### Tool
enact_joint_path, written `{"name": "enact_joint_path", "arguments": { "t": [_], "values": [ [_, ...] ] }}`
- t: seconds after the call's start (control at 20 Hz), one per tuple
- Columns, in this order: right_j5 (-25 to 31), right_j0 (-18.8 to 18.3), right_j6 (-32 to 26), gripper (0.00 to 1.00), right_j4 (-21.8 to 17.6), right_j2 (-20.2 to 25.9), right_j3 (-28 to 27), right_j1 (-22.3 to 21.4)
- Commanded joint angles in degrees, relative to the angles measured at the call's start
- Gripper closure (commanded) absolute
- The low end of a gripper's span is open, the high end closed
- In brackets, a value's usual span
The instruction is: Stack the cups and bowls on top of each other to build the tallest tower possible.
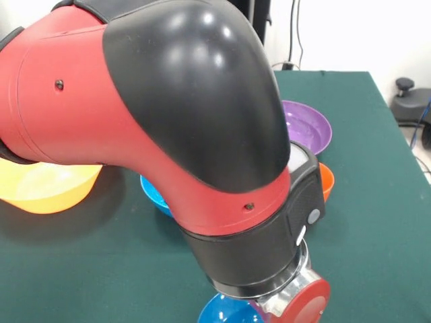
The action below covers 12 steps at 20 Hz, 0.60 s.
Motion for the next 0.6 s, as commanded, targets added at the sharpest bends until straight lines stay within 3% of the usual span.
{"name": "enact_joint_path", "arguments": {
  "t": [0.05,0.6],
  "values": [
    [8.01,-0.94,-1.28,1.0,-5.81,-1.92,0.4,0.56],
    [7.61,-1.11,0.97,1.0,-1.96,-6.28,2.48,0.24]
  ]
}}
